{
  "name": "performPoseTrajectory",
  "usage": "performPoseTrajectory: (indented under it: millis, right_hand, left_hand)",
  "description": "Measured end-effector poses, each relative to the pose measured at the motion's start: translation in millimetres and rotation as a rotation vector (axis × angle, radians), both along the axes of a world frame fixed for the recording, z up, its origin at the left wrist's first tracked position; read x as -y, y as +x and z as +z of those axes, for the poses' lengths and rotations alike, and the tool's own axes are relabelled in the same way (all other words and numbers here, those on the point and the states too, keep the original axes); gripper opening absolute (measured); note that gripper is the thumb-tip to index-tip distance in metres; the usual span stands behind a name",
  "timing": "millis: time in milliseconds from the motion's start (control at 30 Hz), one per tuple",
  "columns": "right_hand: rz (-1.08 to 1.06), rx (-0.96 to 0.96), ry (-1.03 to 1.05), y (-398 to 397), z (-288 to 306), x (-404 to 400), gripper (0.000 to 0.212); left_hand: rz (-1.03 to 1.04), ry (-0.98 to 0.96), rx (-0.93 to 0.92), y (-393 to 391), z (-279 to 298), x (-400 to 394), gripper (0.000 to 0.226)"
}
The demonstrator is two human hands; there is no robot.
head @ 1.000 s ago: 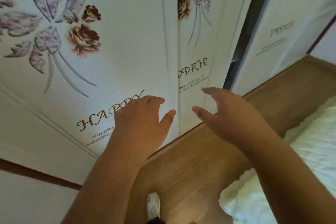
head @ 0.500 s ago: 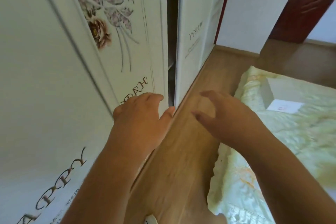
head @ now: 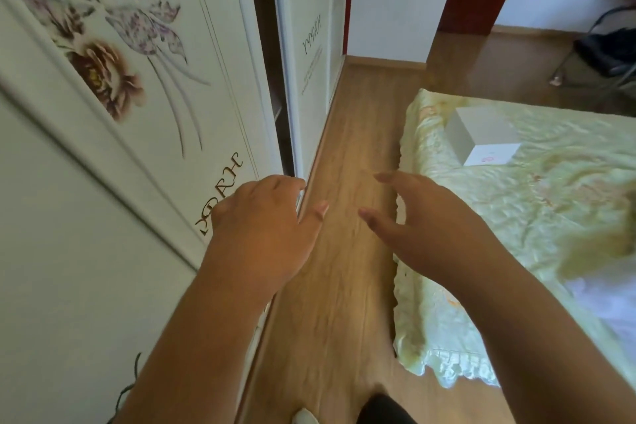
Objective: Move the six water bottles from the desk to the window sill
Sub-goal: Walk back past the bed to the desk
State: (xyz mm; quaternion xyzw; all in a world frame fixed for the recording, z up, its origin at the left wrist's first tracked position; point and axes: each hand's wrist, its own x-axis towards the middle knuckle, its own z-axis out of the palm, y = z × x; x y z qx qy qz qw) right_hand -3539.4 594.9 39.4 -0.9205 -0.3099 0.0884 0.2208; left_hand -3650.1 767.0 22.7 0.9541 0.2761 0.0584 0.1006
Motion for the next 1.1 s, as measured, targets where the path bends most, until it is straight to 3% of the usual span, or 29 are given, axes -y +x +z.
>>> performPoseTrajectory:
  millis: [300,667,1100]
  right_hand:
    - [-0.037,-0.023,0.041,57,-6,-12,0.063]
    - [-0.046,0.006,0.109,201,11,-23,0.065]
    - [-0.037,0.018,0.058,304,22,-17,0.065]
  left_hand:
    - [-0.048,0.021,-0.048,63,-2,-16,0.06]
    - [-0.023,0.171,0.042,202,22,-25,0.059]
    - [-0.029,0.131,0.03,307,22,-22,0.064]
